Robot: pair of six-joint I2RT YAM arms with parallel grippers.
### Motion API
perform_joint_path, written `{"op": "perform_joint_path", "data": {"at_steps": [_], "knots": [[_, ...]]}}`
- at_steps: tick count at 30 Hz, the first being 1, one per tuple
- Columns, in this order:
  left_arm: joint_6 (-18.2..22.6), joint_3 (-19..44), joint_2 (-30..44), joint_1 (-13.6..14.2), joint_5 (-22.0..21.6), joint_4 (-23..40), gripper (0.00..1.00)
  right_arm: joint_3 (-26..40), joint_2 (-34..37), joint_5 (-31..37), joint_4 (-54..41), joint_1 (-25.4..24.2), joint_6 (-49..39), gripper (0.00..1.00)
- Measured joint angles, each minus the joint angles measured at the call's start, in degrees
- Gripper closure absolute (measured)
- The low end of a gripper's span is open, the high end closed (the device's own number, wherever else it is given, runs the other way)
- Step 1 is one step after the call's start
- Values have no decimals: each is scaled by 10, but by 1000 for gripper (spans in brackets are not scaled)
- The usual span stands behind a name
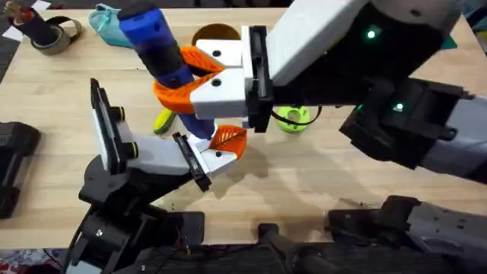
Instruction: Pick up the gripper from the table and insert it into the empty holder that is missing its gripper. Then pick up a screw, insert it into the mounting hole, and use the screwdriver to tighten it. Finally, clean up the table by picking up the vegetable and placing it into the bucket.
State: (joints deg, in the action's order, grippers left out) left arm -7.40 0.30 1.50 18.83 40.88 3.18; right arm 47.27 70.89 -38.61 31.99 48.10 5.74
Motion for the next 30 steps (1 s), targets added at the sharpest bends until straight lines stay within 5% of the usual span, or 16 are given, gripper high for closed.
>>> {"op": "perform_joint_path", "data": {"at_steps": [30], "knots": [[0,0,0,0,0,0,990,-10,0,0,17,-1,15,972]]}}
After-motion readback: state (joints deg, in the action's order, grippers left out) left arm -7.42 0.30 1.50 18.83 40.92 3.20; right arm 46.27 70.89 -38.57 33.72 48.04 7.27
